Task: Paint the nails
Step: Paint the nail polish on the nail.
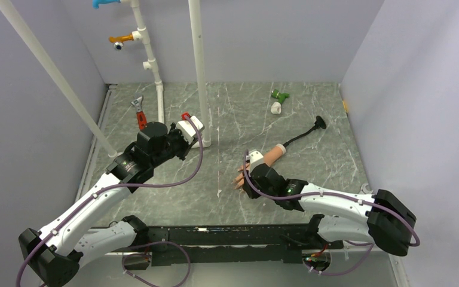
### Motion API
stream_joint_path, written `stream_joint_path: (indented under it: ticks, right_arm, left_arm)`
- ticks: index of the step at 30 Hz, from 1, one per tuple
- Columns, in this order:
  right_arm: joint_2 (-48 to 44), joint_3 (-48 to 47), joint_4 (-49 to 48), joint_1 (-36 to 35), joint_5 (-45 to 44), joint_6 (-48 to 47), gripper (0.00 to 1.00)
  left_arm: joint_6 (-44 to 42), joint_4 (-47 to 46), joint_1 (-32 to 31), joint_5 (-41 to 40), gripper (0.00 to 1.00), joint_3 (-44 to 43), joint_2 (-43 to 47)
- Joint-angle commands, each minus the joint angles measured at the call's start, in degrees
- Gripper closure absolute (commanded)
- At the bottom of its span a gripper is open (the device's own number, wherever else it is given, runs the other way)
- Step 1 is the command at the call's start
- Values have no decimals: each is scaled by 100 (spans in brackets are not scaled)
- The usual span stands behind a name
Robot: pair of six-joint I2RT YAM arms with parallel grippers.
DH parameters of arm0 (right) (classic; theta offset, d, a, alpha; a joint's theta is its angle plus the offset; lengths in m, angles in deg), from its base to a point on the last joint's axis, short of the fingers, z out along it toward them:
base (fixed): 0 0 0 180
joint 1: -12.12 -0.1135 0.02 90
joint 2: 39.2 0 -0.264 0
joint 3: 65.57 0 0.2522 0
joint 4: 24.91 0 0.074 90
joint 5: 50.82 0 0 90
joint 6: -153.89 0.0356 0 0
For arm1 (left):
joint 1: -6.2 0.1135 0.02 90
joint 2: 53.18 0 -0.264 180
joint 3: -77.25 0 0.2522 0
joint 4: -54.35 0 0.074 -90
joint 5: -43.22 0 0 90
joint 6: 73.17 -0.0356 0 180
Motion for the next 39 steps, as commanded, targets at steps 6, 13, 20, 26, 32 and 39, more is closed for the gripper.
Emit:
stream_joint_path:
  ticks: [6, 13, 20, 26, 32, 39]
  right_arm:
    - [244, -266, -294, -21, -80, -86, 100]
    - [404, -378, -365, -18, -46, -173, 100]
    - [502, -417, -414, -9, -45, -171, 100]
    - [570, -448, -414, -12, -54, -199, 100]
    - [574, -486, -414, -7, -60, -217, 100]
    - [508, -505, -414, -11, -93, -239, 100]
  left_arm:
    - [-92, -154, -32, -72, 100, -210, 27]
    - [-101, -160, -38, -98, 100, -202, 39]
    - [-97, -170, -41, -87, 100, -199, 40]
    - [-101, -169, -41, -99, 100, -198, 44]
    - [-101, -167, -48, -107, 100, -198, 36]
    - [-102, -169, -45, -104, 100, -197, 40]
